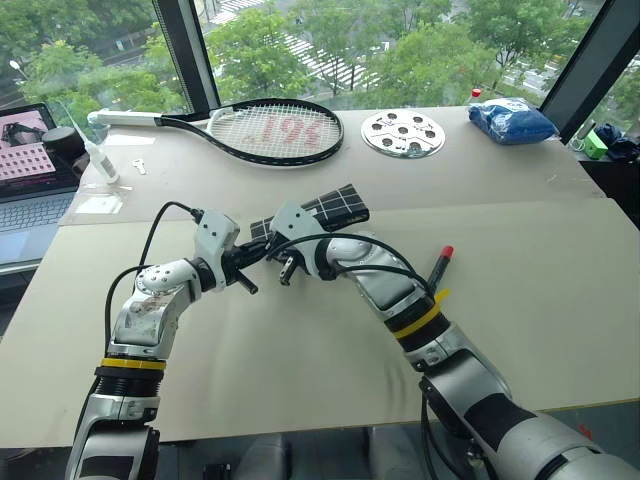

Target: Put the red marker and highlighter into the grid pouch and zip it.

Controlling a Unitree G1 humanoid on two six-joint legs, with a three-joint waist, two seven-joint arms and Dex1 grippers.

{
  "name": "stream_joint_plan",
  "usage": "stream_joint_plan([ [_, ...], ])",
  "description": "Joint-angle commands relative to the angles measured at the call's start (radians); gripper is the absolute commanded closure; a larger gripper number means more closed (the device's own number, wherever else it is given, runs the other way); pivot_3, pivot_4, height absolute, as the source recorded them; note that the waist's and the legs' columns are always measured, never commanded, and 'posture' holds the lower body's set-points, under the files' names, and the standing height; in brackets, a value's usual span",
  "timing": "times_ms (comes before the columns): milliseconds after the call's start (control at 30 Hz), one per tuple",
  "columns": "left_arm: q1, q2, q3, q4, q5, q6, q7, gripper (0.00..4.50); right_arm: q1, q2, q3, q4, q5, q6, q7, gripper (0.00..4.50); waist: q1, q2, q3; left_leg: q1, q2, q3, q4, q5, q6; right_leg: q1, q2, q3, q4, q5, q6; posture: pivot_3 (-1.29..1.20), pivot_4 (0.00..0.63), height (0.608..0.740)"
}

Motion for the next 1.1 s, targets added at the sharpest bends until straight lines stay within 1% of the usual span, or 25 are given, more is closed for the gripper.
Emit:
stream_joint_plan([
  [33, -0.009, -0.002, 0.019, -0.039, -0.027, -0.024, -0.017, 4.50, 0.002, -0.042, -0.037, -0.061, 0.021, -0.050, 0.034, 3.61, 0.000, 0.000, 0.000, 0.000, 0.000, 0.000, 0.000, 0.000, 0.000, 0.000, 0.000, 0.000, 0.000, 0.000, 0.000, 0.00, 0.150, 0.740],
  [67, -0.004, -0.001, 0.022, -0.045, -0.031, -0.023, -0.021, 4.50, 0.007, -0.052, -0.044, -0.076, 0.027, -0.045, 0.040, 3.29, 0.000, 0.000, 0.000, 0.000, 0.000, 0.000, 0.000, 0.000, 0.000, 0.000, 0.000, 0.000, 0.000, 0.000, 0.000, 0.00, 0.150, 0.740],
  [100, 0.002, 0.004, 0.028, -0.051, -0.037, -0.015, -0.026, 4.50, 0.015, -0.072, -0.063, -0.107, 0.044, -0.028, 0.055, 2.89, 0.000, 0.000, 0.000, 0.000, 0.000, 0.000, 0.000, 0.000, 0.000, 0.000, 0.000, 0.000, 0.000, 0.000, 0.000, 0.00, 0.150, 0.740],
  [133, 0.011, 0.011, 0.037, -0.057, -0.048, -0.004, -0.032, 4.50, 0.029, -0.096, -0.103, -0.148, 0.069, 0.011, 0.060, 2.63, 0.000, 0.000, 0.000, 0.000, 0.000, 0.000, 0.000, 0.000, 0.000, 0.000, 0.000, 0.000, 0.000, 0.000, 0.000, 0.00, 0.150, 0.740],
  [167, 0.020, 0.019, 0.046, -0.065, -0.060, 0.008, -0.038, 4.50, 0.047, -0.127, -0.155, -0.201, 0.111, 0.071, 0.078, 2.20, 0.001, 0.000, 0.000, 0.000, 0.000, 0.000, 0.000, 0.000, 0.000, 0.000, 0.000, 0.000, 0.000, 0.000, 0.000, 0.00, 0.150, 0.740],
  [233, 0.032, 0.030, 0.059, -0.078, -0.074, 0.025, -0.041, 4.50, 0.087, -0.193, -0.245, -0.330, 0.213, 0.210, 0.132, 1.51, 0.003, 0.000, 0.000, -0.001, 0.000, 0.000, 0.000, 0.000, 0.000, 0.000, 0.000, 0.000, 0.000, 0.000, 0.000, 0.00, 0.150, 0.740],
  [267, 0.036, 0.034, 0.063, -0.082, -0.079, 0.031, -0.039, 4.50, 0.106, -0.215, -0.310, -0.397, 0.278, 0.289, 0.147, 1.18, 0.005, 0.000, 0.000, -0.001, 0.000, 0.000, 0.000, 0.000, 0.000, 0.000, 0.000, 0.000, 0.000, 0.000, 0.000, 0.00, 0.150, 0.740],
  [367, 0.048, 0.038, 0.064, -0.098, -0.091, 0.045, -0.040, 4.50, 0.169, -0.308, -0.449, -0.574, 0.393, 0.449, 0.156, 1.18, 0.011, 0.000, 0.000, -0.002, 0.000, -0.001, 0.000, -0.001, 0.001, 0.000, 0.000, 0.000, -0.001, 0.000, 0.000, 0.00, 0.150, 0.740],
  [467, 0.050, 0.033, 0.058, -0.097, -0.087, 0.050, -0.036, 4.50, 0.239, -0.387, -0.582, -0.707, 0.429, 0.561, 0.102, 1.18, 0.015, 0.000, 0.000, -0.002, 0.000, 0.000, 0.000, -0.004, 0.007, 0.000, 0.000, 0.000, -0.001, 0.000, 0.000, 0.00, 0.150, 0.740],
  [567, 0.044, 0.023, 0.046, -0.085, -0.081, 0.047, -0.031, 4.50, 0.286, -0.421, -0.679, -0.794, 0.390, 0.653, -0.023, 1.18, 0.023, 0.000, 0.000, -0.002, 0.000, 0.000, 0.000, -0.004, 0.008, 0.001, 0.000, 0.000, -0.001, 0.000, 0.000, 0.00, 0.150, 0.740],
  [600, 0.038, 0.017, 0.041, -0.076, -0.077, 0.044, -0.029, 4.50, 0.299, -0.420, -0.703, -0.815, 0.363, 0.691, -0.080, 1.18, 0.025, 0.000, 0.000, -0.002, 0.000, 0.001, 0.001, -0.004, 0.008, 0.001, 0.000, 0.000, -0.001, 0.000, 0.000, 0.00, 0.150, 0.740],
  [667, 0.024, 0.006, 0.031, -0.056, -0.072, 0.039, -0.026, 4.50, 0.313, -0.384, -0.744, -0.859, 0.323, 0.774, -0.181, 1.18, 0.029, 0.000, 0.000, -0.001, 0.000, 0.001, 0.001, -0.004, 0.008, 0.001, 0.000, 0.000, -0.001, 0.000, 0.000, 0.00, 0.150, 0.740],
  [733, 0.010, -0.003, 0.022, -0.038, -0.068, 0.033, -0.030, 4.50, 0.351, -0.359, -0.730, -0.908, 0.298, 0.810, -0.247, 1.18, 0.030, 0.000, 0.000, -0.002, 0.000, 0.001, 0.001, -0.004, 0.007, 0.001, 0.000, 0.000, 0.000, 0.000, 0.000, 0.00, 0.150, 0.740],
  [800, -0.008, -0.013, 0.013, -0.011, -0.059, 0.022, -0.035, 4.50, 0.411, -0.302, -0.714, -0.951, 0.274, 0.830, -0.312, 1.18, 0.032, -0.001, 0.000, -0.002, 0.000, 0.001, 0.001, -0.004, 0.007, 0.001, 0.000, 0.000, 0.000, 0.000, 0.000, 0.00, 0.150, 0.740],
  [867, -0.032, -0.026, 0.004, 0.018, -0.053, 0.013, -0.037, 4.50, 0.468, -0.259, -0.689, -0.969, 0.233, 0.814, -0.387, 1.18, 0.032, -0.001, 0.000, -0.002, 0.000, 0.000, 0.001, -0.004, 0.007, 0.002, -0.001, 0.000, 0.000, 0.000, 0.000, 0.00, 0.150, 0.740],
  [900, -0.040, -0.032, 0.000, 0.029, -0.050, 0.009, -0.038, 4.50, 0.478, -0.239, -0.688, -0.972, 0.217, 0.808, -0.418, 1.18, 0.032, -0.001, 0.000, -0.002, -0.001, 0.001, 0.002, -0.004, 0.007, 0.002, -0.002, 0.000, -0.001, 0.000, 0.000, 0.00, 0.150, 0.740],
  [1000, -0.054, -0.043, -0.012, 0.052, -0.046, -0.006, -0.041, 4.50, 0.502, -0.221, -0.657, -0.957, 0.158, 0.759, -0.506, 1.18, 0.032, -0.001, 0.000, -0.002, -0.002, 0.001, 0.003, -0.004, 0.007, 0.002, -0.002, 0.000, -0.001, 0.000, 0.000, 0.00, 0.150, 0.740],
  [1100, -0.057, -0.051, -0.015, 0.062, -0.044, -0.014, -0.042, 4.50, 0.515, -0.196, -0.652, -0.943, 0.143, 0.732, -0.544, 1.18, 0.029, -0.001, 0.000, -0.002, -0.001, 0.001, 0.003, -0.004, 0.007, 0.002, -0.002, 0.000, -0.001, 0.000, 0.000, 0.00, 0.150, 0.740],
])
